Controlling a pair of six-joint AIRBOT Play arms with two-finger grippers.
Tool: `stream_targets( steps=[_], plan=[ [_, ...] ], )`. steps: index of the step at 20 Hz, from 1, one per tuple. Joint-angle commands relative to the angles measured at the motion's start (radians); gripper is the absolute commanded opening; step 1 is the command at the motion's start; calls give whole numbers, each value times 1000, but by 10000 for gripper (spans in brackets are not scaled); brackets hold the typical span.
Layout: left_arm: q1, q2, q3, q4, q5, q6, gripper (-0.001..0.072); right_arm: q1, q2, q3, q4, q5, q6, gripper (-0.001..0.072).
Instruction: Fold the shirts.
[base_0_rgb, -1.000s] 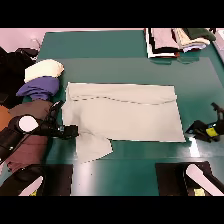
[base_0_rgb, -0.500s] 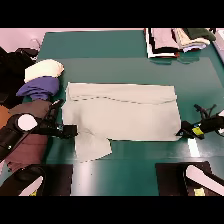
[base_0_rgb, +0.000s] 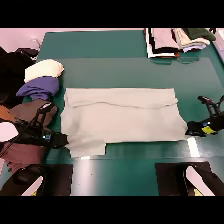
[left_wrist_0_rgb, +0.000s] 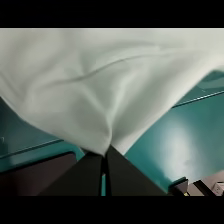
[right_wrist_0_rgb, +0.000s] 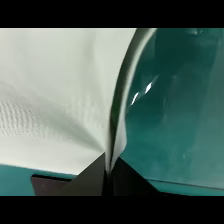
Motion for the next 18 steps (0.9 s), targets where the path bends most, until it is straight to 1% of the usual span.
stream_targets(
  steps=[1,4,6,8,11,13,16,17,18],
  plan=[
    [4,-8,27,51,66,-6,22,6,30,69,-36,3,9,15],
    [5,-130,90,140,216,11,23,54,-103,178,-37,-29,9,15],
    [5,-248,150,176,296,46,23,113,-211,256,-39,-83,18,15],
    [5,-379,233,224,350,60,23,149,-331,348,-36,-111,56,15],
    [6,-543,363,288,403,60,23,181,-488,480,-34,-112,70,15],
    [5,-620,428,304,445,59,24,187,-572,560,-5,-112,77,15],
    [5,-695,489,304,505,58,24,177,-665,667,98,-108,77,16],
    [5,-708,493,303,533,44,25,177,-689,697,110,-111,77,16],
    [5,-714,493,304,555,21,25,177,-706,717,126,-119,76,34]
  ],
)
